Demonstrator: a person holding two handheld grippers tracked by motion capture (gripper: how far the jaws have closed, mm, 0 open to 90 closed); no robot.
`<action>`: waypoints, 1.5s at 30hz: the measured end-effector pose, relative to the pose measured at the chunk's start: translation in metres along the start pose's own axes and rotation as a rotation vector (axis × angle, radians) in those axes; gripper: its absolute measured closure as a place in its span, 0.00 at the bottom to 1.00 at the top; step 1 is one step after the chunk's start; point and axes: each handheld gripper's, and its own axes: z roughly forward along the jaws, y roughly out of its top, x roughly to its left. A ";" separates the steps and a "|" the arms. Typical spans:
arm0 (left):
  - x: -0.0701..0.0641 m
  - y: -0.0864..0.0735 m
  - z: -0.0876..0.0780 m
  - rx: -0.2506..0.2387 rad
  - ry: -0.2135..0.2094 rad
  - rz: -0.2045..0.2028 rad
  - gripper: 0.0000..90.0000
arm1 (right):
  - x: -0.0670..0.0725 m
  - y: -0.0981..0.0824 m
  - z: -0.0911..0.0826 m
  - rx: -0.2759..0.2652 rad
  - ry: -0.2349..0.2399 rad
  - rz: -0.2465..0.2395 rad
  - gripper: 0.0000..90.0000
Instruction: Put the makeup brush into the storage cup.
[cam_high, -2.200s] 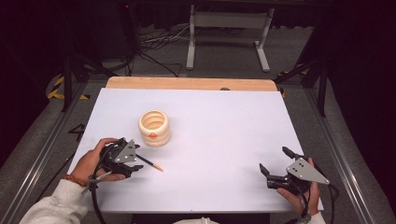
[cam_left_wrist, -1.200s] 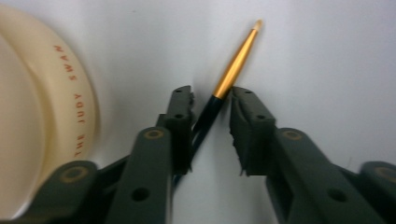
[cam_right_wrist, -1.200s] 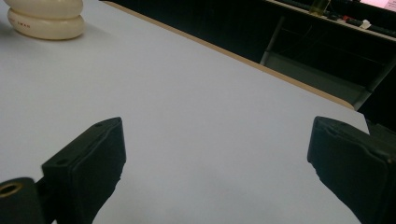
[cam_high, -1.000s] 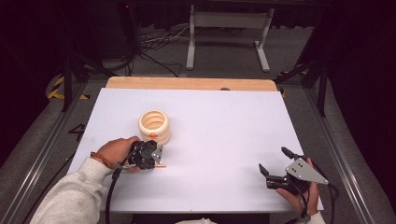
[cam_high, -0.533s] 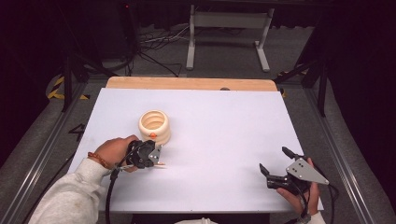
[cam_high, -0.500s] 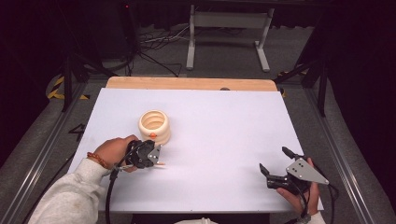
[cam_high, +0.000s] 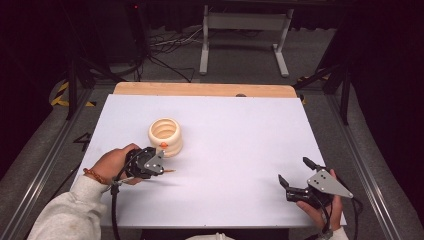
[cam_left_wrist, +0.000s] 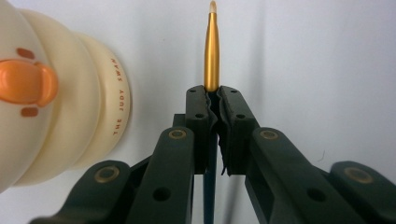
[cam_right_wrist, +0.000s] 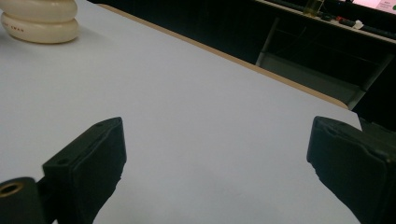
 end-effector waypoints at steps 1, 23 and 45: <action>-0.001 -0.002 -0.002 -0.009 0.010 -0.008 0.93 | 0.000 0.000 0.000 0.000 0.000 0.000 0.06; -0.016 -0.031 -0.025 -0.343 0.142 -0.180 0.93 | -0.001 0.000 -0.001 0.000 -0.011 0.004 0.06; -0.028 -0.050 -0.045 -0.630 0.278 -0.362 0.93 | 0.000 0.001 -0.001 -0.004 -0.014 0.004 0.06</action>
